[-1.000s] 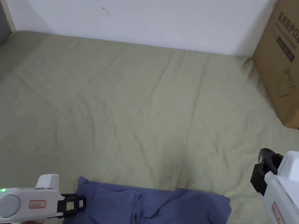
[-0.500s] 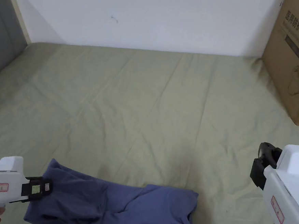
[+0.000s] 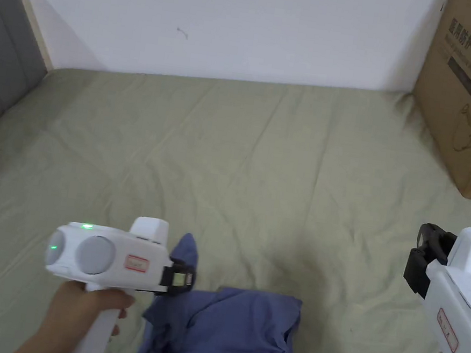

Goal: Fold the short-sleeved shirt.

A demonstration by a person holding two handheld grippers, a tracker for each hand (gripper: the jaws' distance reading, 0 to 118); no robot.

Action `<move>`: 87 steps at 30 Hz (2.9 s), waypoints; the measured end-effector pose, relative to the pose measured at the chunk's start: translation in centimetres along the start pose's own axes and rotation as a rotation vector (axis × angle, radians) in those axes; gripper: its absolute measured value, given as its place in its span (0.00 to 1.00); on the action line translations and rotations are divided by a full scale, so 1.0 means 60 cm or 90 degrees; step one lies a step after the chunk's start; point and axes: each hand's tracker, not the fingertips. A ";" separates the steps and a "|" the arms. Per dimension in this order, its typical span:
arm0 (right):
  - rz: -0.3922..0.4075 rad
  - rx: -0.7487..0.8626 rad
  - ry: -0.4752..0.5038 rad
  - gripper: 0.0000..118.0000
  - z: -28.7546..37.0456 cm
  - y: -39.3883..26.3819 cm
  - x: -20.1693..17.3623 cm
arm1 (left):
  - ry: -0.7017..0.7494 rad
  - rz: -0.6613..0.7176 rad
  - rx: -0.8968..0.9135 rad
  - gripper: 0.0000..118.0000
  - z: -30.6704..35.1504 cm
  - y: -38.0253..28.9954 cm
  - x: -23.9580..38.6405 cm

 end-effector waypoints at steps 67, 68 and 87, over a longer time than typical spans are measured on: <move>-0.013 -0.036 -0.057 0.00 0.012 -0.026 0.077 | 0.039 -0.187 0.115 0.00 -0.272 -0.190 0.173; -0.014 -0.036 -0.058 0.00 0.012 -0.027 0.077 | 0.038 -0.187 0.115 0.00 -0.274 -0.192 0.174; -0.015 0.033 -0.038 0.00 0.052 0.013 0.017 | 0.070 -0.170 0.411 0.00 -0.004 -0.079 0.128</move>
